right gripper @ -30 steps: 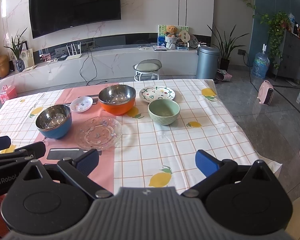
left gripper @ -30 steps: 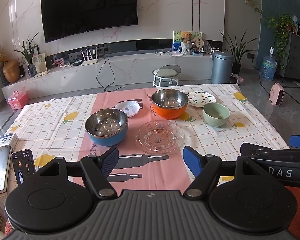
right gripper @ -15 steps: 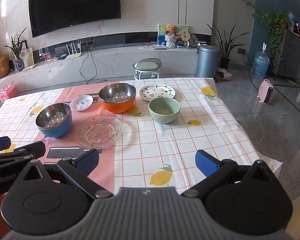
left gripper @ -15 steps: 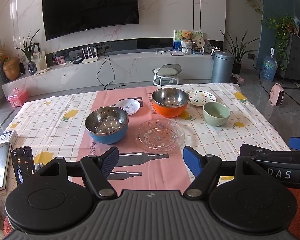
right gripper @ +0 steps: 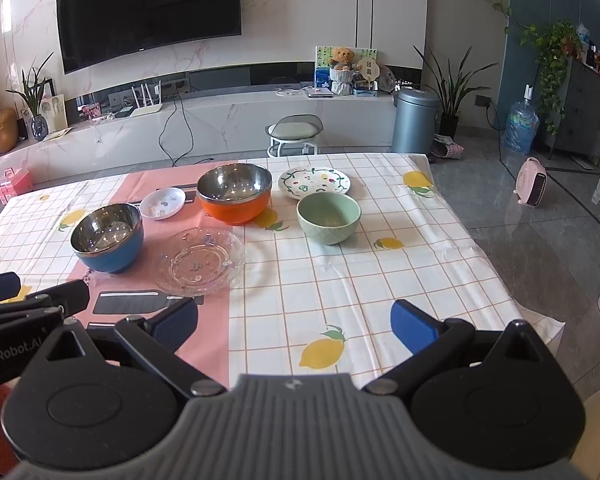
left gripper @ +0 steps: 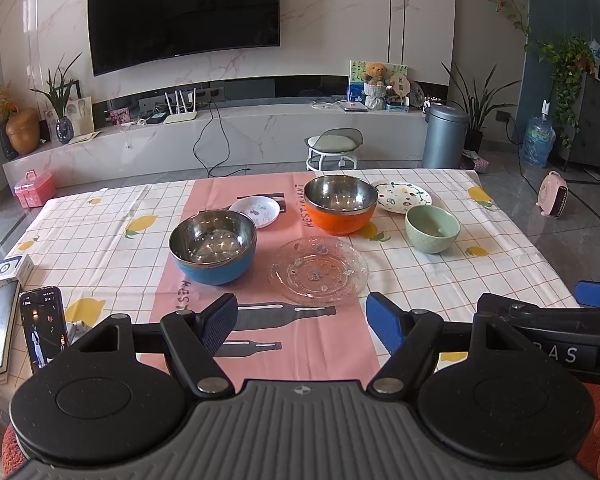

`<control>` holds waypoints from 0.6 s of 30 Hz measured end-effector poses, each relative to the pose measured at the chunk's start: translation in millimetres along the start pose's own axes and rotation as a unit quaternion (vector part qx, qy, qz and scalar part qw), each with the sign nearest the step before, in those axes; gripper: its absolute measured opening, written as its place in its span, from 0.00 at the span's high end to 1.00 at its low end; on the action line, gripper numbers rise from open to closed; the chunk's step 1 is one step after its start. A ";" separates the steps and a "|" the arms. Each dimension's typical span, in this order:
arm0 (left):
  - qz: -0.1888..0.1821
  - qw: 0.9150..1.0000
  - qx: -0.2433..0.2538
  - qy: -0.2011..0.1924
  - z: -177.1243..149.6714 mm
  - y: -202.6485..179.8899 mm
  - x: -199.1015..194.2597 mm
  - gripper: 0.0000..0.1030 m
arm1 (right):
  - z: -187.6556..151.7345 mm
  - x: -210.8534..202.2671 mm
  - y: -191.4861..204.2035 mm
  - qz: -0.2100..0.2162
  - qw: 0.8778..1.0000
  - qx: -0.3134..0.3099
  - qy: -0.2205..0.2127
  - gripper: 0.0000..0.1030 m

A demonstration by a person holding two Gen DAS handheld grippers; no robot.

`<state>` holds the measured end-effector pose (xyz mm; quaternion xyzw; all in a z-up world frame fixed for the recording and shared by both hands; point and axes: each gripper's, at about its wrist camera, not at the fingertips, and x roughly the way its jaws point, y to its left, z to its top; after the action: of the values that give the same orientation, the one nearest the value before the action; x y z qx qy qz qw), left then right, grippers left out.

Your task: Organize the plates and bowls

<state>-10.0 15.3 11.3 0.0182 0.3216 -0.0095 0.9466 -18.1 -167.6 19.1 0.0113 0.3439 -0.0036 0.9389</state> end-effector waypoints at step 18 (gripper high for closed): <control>-0.018 0.998 -0.062 0.017 -1.8 25.2 47.4 0.17 | 2.7 48.0 12.4 0.020 0.999 -0.015 0.028 0.02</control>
<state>27.2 40.2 -18.3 -0.0460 0.3377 -0.0064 0.9401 20.5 -155.3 -9.6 0.0046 0.3693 0.0207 0.9291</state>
